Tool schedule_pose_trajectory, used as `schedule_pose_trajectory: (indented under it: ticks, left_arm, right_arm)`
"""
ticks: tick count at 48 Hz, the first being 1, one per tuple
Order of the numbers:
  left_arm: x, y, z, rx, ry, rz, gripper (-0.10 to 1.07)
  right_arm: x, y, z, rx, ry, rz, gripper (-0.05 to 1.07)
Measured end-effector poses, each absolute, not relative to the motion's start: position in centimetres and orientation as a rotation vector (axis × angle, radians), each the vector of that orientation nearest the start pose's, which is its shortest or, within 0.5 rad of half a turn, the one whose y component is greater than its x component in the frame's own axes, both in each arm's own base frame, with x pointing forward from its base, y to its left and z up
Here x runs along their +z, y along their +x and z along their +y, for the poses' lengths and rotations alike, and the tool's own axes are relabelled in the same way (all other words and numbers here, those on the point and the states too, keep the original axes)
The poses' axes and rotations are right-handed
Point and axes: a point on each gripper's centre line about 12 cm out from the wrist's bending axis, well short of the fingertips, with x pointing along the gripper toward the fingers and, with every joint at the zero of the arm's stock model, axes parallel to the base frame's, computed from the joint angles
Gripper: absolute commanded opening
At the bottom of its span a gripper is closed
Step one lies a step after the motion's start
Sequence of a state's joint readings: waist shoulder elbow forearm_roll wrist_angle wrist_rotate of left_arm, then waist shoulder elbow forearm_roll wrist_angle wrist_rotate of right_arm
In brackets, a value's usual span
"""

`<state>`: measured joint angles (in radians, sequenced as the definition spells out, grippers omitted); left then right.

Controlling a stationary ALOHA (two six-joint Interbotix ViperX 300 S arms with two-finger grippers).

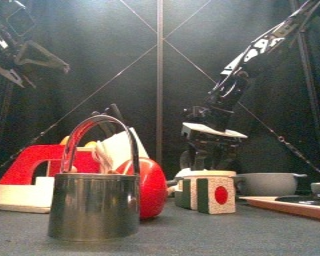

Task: Grab white sushi roll

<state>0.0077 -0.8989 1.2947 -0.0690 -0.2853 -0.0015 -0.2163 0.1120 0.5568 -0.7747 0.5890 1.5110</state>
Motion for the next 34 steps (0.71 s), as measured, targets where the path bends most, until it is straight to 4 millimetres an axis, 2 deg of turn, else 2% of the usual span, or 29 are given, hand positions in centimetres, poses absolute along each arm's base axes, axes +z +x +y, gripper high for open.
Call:
schedule_pose_trajectory:
  ticks: [10, 21, 34]
  left_arm:
    - [23.13, 19.67, 0.41, 0.032, -0.067, 0.112, 0.00]
    - [23.13, 19.67, 0.41, 0.032, -0.067, 0.112, 0.00]
    - [23.13, 19.67, 0.41, 0.032, -0.067, 0.112, 0.00]
  right_arm:
    - [13.52, 35.69, -12.57, -0.978, 0.614, 0.824, 0.89]
    - [13.44, 35.54, -12.68, -0.991, 0.610, 0.831, 1.04]
    - [12.94, 35.44, -12.65, -0.998, 0.612, 0.845, 1.04]
